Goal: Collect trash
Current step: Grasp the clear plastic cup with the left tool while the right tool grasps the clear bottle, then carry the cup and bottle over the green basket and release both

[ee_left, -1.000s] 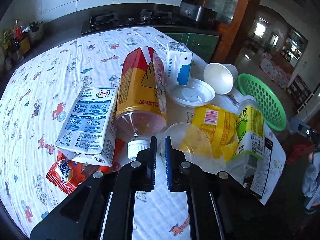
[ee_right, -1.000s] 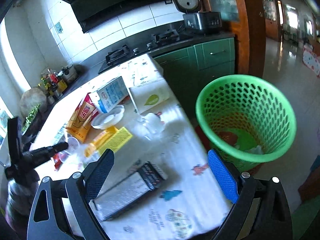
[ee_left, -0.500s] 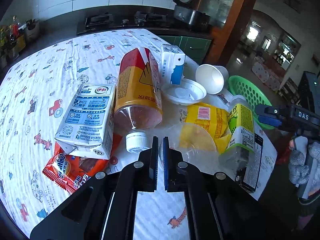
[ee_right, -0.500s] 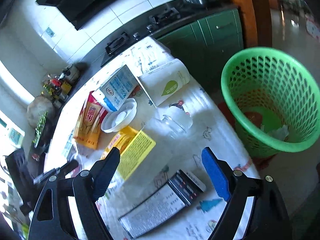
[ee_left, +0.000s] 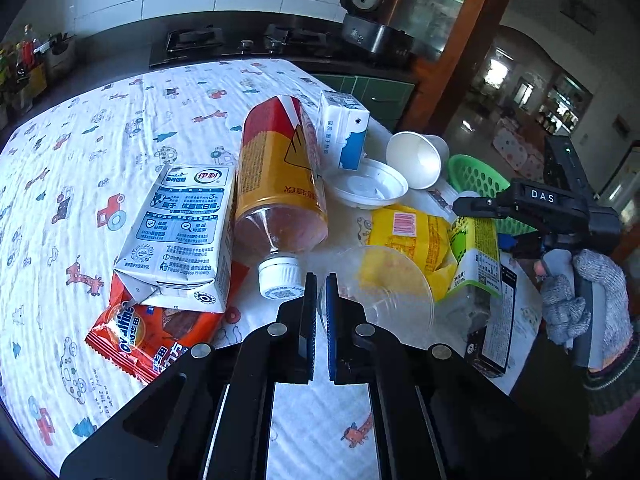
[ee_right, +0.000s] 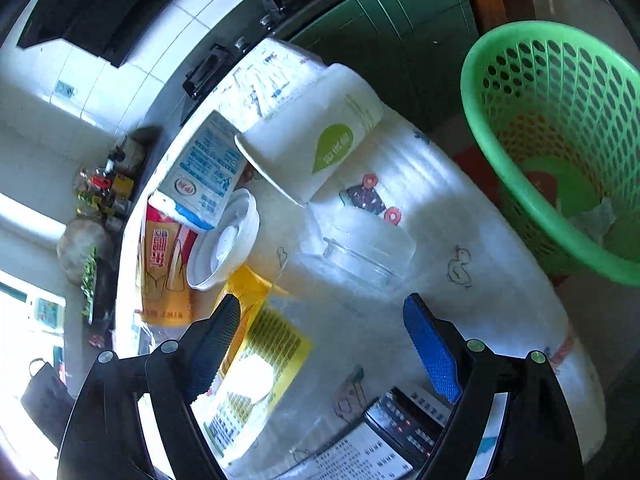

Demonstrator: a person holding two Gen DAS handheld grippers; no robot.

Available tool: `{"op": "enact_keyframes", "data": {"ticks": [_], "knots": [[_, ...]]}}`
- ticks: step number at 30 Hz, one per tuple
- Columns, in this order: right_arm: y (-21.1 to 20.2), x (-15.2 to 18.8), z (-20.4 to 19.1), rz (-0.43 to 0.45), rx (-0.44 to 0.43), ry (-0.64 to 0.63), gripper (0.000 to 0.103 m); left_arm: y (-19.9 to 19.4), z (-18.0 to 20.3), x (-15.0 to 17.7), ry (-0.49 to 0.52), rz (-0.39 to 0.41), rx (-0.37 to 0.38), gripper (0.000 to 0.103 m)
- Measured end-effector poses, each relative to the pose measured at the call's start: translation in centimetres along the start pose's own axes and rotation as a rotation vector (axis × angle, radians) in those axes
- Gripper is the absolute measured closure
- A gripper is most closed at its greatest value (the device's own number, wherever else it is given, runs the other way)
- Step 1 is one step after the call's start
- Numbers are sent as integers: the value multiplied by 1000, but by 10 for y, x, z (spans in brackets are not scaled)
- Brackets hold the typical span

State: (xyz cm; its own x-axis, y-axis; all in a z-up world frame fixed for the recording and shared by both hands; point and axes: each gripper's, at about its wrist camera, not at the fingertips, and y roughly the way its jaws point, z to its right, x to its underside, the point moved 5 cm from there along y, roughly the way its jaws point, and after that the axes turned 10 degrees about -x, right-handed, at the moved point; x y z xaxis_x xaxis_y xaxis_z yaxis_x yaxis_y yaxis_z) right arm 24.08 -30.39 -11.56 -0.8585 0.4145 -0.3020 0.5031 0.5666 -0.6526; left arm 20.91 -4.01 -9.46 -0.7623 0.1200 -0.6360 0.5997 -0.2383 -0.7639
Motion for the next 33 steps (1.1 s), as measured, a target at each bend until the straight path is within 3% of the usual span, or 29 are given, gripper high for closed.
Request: {"op": "enact_keyframes", "data": {"ticks": [3,9,16,24,30,33], "knots": [[1,-2,0,-4,20,-9,33,0,-1,0,-1,2,4,100],[-8,1,-1,19,-18,-13,35,-6,-1,-1,0,10,8,100],[-40,5,-35,121,-71,-170,39,-16,5,-5,7,30,16,100],[-63,24,-68,213,-60,-377,43,-22,14,-7,20,38,18,100],[-75,36,-78,239,-94,-414,48,-23,17,-6,22,39,20,100],[-82,40,-87,278,-69,-449,49,-25,19,-6,26,41,22,100]]}}
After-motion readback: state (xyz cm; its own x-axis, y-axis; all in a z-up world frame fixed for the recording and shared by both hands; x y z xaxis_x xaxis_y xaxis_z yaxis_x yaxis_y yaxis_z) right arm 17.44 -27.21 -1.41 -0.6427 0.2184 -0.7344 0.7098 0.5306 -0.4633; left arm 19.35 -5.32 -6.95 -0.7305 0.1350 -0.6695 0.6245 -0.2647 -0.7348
